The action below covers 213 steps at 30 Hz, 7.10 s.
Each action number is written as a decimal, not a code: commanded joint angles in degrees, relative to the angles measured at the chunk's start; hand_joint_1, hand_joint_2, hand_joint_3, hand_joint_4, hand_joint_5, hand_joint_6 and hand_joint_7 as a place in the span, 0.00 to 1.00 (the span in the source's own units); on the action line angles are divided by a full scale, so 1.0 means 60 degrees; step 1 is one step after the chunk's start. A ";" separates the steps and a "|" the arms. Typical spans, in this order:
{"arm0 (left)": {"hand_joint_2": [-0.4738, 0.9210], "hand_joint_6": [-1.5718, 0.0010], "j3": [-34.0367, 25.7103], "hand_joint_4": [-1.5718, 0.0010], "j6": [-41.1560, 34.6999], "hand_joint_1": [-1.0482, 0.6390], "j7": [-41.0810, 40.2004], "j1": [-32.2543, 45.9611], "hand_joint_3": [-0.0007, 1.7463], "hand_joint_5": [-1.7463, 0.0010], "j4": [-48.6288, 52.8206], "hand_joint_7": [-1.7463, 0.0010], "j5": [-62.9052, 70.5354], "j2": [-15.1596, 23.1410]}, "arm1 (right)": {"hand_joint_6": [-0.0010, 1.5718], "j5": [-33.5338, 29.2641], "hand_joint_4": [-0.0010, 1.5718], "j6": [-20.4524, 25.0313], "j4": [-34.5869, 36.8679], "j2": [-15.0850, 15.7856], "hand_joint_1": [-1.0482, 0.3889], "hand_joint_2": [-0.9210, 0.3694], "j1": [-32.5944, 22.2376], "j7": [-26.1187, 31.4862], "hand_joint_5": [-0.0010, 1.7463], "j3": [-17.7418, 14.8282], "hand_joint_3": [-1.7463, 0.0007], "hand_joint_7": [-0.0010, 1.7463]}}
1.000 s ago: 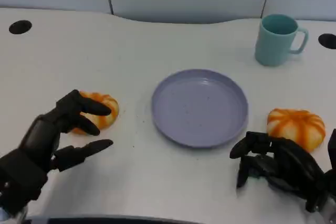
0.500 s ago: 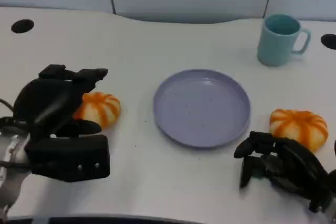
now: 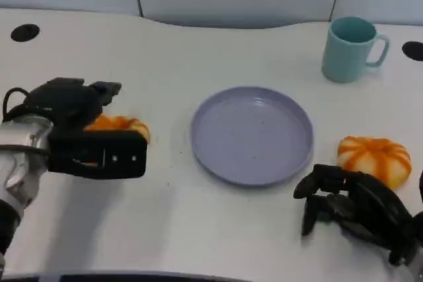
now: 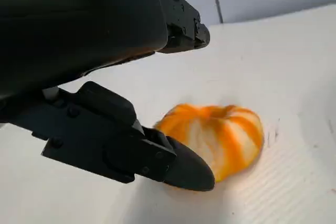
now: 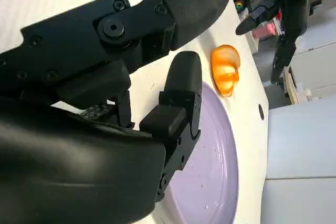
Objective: Grasp the bread from the table and place it into the plate.
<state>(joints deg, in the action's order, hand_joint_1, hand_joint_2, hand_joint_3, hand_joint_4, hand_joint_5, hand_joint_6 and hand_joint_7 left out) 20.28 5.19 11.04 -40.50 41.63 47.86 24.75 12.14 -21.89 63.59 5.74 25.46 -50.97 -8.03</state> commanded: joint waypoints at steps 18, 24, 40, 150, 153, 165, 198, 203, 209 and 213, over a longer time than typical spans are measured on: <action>0.96 0.90 0.1475 0.96 -0.0560 0.09 0.0458 -0.2544 0.00 0.98 0.4736 0.99 -0.0629 -0.1384 | 0.44 0.0080 0.38 0.0398 -0.0510 0.0090 0.38 0.00 -0.0717 0.0016 0.87 0.0132 0.96 0.60; 0.93 0.90 0.1867 0.97 -0.0451 0.15 -0.0047 -0.2544 0.00 0.98 0.5147 0.99 -0.0512 -0.1600 | 0.44 0.0103 0.38 0.0135 -0.0496 -0.0011 0.37 0.00 -0.0844 0.0069 0.85 0.0163 0.96 0.58; 0.94 0.99 0.2805 1.00 -0.0658 0.12 -0.1079 -0.2111 0.00 1.00 0.5888 1.00 -0.0091 -0.2013 | 0.46 0.0490 0.41 0.0411 -0.0894 -0.0159 0.37 0.00 -0.1189 -0.0371 0.82 0.0084 0.97 0.54; 0.97 0.78 0.3069 0.74 0.2697 0.27 -0.2756 -0.3879 0.00 0.21 0.5149 0.22 -0.0428 -0.3901 | 0.44 0.0480 0.42 0.1026 -0.0883 -0.0243 0.39 0.00 -0.0940 -0.0477 0.83 0.0278 0.96 0.56; 0.97 0.82 0.2997 0.82 0.2792 0.23 -0.2734 -0.3832 0.00 0.20 0.5132 0.19 -0.0470 -0.3872 | 0.45 0.0485 0.43 0.1179 -0.0910 -0.0237 0.38 0.00 -0.0898 -0.0423 0.83 0.0291 0.97 0.56; 0.95 0.80 0.2747 1.00 0.2561 0.20 -0.1940 -0.3912 0.00 0.46 0.5175 0.55 -0.0757 -0.3961 | 0.44 0.0466 0.42 0.0950 -0.0908 -0.0262 0.39 0.00 -0.0930 -0.0437 0.82 0.0292 0.96 0.56; 0.95 0.92 0.2638 1.00 0.2304 0.18 -0.1599 -0.3869 0.00 0.10 0.5085 0.13 -0.0911 -0.3999 | 0.43 0.0429 0.40 0.1508 -0.1473 -0.0273 0.41 0.00 -0.1079 -0.0200 0.86 0.0377 0.97 0.59; 0.94 0.79 0.2525 1.00 0.2445 0.20 -0.1487 -0.3848 0.00 0.47 0.5094 0.34 -0.1045 -0.3996 | 0.43 0.0403 0.40 0.1536 -0.1637 -0.0264 0.42 0.00 -0.1148 -0.0136 0.86 0.0442 0.96 0.59; 0.96 0.82 0.2370 1.00 0.2414 0.20 -0.1286 -0.3824 0.00 0.45 0.5110 0.63 -0.1167 -0.3980 | 0.42 0.0441 0.39 0.1299 -0.1330 -0.0261 0.41 0.00 -0.1069 -0.0253 0.85 0.0412 0.95 0.60; 0.97 0.81 0.2252 1.00 0.2595 0.20 -0.1314 -0.3749 0.00 0.41 0.5026 0.65 -0.1338 -0.3813 | 0.43 0.0480 0.39 0.1358 -0.1334 -0.0269 0.41 0.00 -0.1038 -0.0215 0.85 0.0385 0.96 0.60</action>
<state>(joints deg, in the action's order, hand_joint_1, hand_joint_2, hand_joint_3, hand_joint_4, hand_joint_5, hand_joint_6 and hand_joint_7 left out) 34.71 19.86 2.48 -62.54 72.32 40.69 0.48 15.66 -15.42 54.48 3.84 20.88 -52.79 -5.85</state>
